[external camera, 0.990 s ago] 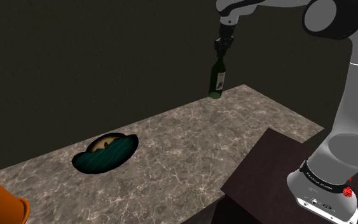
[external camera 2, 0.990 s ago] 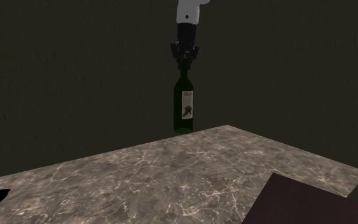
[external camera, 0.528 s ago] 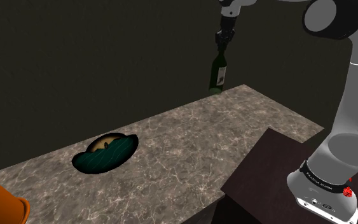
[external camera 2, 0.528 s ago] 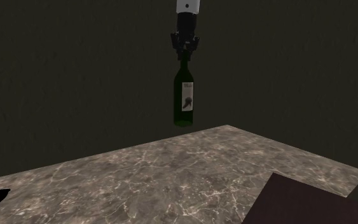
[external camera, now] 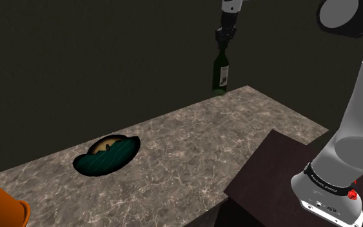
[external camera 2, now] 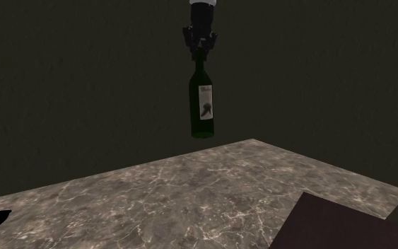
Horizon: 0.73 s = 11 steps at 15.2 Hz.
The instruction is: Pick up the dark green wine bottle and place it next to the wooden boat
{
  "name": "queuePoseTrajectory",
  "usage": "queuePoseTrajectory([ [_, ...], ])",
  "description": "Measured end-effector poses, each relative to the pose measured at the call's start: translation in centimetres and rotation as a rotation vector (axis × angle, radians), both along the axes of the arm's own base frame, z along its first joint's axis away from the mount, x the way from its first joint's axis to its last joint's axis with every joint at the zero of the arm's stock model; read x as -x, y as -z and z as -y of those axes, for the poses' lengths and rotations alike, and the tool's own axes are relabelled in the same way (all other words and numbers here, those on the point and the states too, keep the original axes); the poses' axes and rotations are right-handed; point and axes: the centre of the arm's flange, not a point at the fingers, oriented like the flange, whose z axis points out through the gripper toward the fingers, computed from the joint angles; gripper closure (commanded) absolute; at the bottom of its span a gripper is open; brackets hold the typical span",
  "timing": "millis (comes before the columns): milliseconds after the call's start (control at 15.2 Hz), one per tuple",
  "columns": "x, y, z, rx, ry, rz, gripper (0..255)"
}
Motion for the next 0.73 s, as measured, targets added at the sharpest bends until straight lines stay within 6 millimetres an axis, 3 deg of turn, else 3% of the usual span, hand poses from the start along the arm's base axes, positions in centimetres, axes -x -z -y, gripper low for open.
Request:
queuePoseTrajectory([
  [726,2.4,-0.3,-14.3,0.000,-0.001,0.000,255],
])
